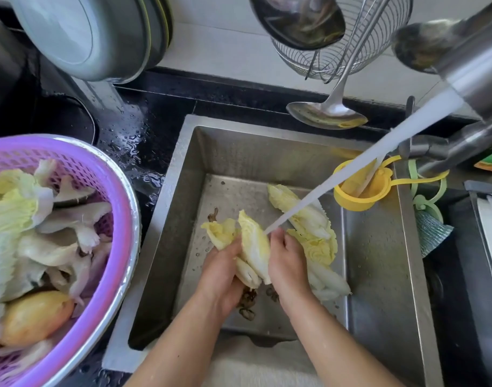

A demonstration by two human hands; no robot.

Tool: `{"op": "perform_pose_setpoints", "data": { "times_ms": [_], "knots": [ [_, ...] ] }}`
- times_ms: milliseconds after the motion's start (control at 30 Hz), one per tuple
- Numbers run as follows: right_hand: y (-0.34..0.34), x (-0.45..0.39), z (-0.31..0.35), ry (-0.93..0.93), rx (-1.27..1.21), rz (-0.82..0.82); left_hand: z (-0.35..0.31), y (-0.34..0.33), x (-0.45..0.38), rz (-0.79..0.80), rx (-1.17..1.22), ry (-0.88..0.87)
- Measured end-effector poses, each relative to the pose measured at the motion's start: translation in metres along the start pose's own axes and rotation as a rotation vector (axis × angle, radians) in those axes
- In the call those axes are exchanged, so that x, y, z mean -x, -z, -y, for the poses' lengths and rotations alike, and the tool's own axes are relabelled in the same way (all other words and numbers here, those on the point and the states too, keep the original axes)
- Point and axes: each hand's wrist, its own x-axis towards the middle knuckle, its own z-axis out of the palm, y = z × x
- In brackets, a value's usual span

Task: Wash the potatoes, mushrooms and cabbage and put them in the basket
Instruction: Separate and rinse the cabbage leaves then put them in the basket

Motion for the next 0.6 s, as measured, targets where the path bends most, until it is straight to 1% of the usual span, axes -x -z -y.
{"op": "perform_pose_setpoints", "data": {
  "times_ms": [67,133,167,200,267,333,367,433,500,600],
  "knots": [
    [0.003,0.002,-0.001,-0.040,-0.096,0.144,-0.002,0.000,0.000,-0.060,-0.071,-0.092],
    [0.005,0.004,-0.005,-0.041,-0.052,0.293,-0.003,-0.004,0.004,-0.077,-0.209,-0.199],
    [0.005,0.004,-0.010,-0.055,-0.039,0.320,-0.003,-0.007,0.006,-0.068,-0.267,-0.238],
    [0.004,0.004,-0.010,-0.073,-0.047,0.312,-0.003,-0.008,0.007,-0.071,-0.302,-0.261],
    [-0.001,0.003,-0.010,-0.101,-0.115,0.243,-0.002,-0.007,0.005,-0.119,-0.291,-0.267],
    [-0.004,0.002,-0.008,-0.170,-0.296,0.138,-0.002,-0.003,0.002,-0.175,-0.219,-0.235],
    [-0.005,0.000,-0.007,-0.219,-0.411,0.090,-0.001,-0.001,0.001,-0.179,-0.160,-0.196],
    [-0.004,-0.003,-0.003,-0.288,-0.567,0.047,-0.001,-0.001,0.003,-0.139,-0.044,-0.096],
    [-0.002,-0.005,-0.002,-0.300,-0.631,0.036,-0.003,-0.002,0.004,-0.094,0.029,-0.029],
    [0.000,-0.006,-0.002,-0.291,-0.662,-0.012,-0.002,-0.003,0.002,-0.051,0.045,-0.035]
  ]
}}
